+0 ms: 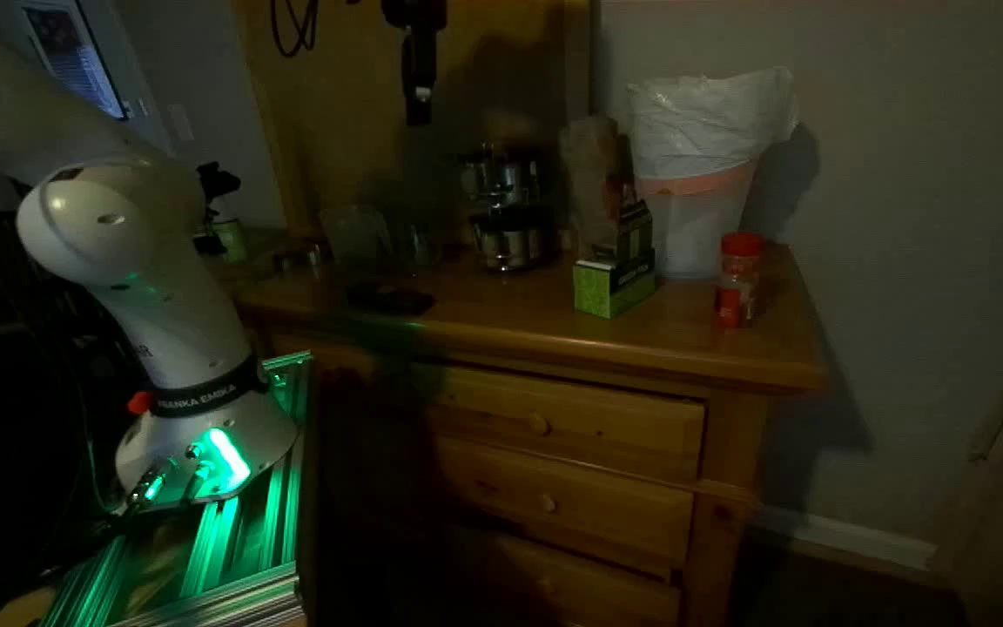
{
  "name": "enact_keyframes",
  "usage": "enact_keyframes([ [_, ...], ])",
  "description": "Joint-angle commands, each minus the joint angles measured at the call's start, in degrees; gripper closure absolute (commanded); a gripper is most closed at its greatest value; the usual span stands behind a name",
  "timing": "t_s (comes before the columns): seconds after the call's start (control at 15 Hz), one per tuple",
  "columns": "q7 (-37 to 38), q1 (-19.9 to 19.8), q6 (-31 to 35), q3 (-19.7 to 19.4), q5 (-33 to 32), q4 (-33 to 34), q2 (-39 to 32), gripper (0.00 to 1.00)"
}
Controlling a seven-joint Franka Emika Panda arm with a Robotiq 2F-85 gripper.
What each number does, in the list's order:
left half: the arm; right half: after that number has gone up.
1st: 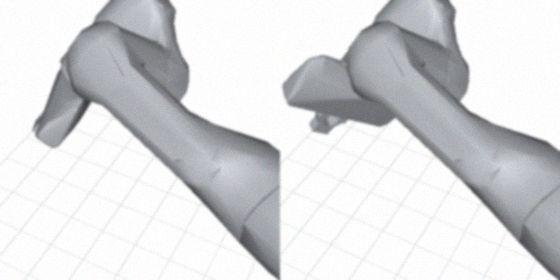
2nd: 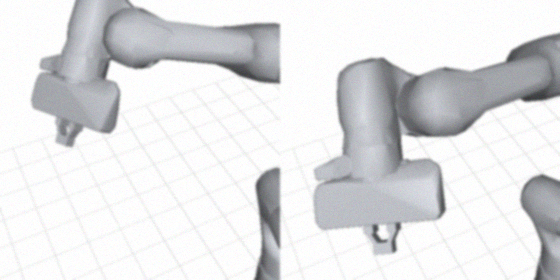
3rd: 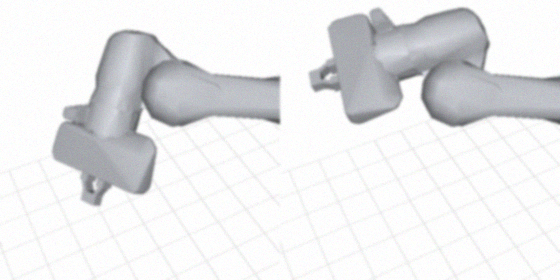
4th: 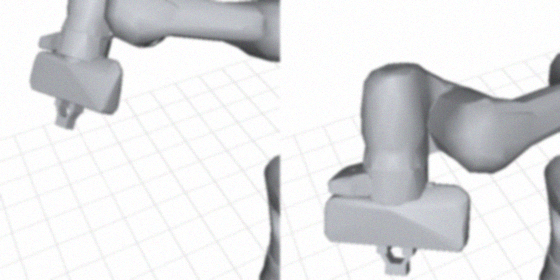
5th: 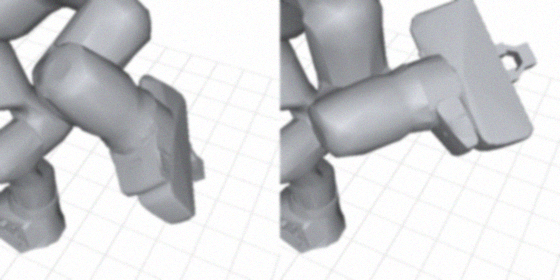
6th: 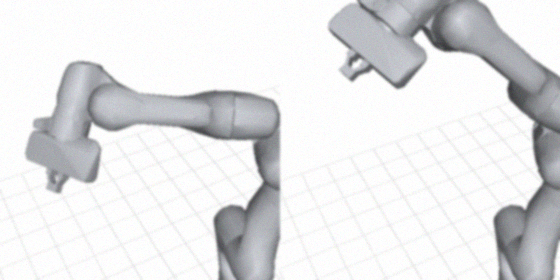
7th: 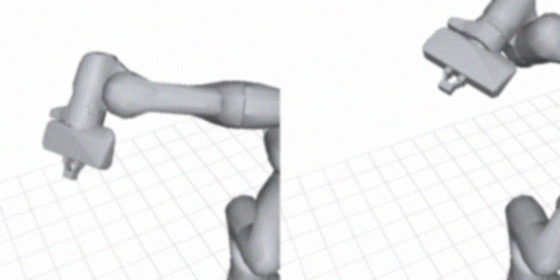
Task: Open the topmost drawer on the right.
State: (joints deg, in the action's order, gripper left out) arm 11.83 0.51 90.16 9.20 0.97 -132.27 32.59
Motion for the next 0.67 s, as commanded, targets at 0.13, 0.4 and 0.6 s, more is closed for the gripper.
enact_keyframes([
  [0.13, 0.35, 0.85, -0.12, -0.67, -0.33, 0.13, -0.12, 0.00],
  [0.4, -0.15, 0.59, 0.94, -1.32, -0.41, -0.57, 0.40, 0.00],
  [0.6, -8.20, 0.60, 9.42, -6.82, 0.82, -6.54, 3.65, 0.00],
])
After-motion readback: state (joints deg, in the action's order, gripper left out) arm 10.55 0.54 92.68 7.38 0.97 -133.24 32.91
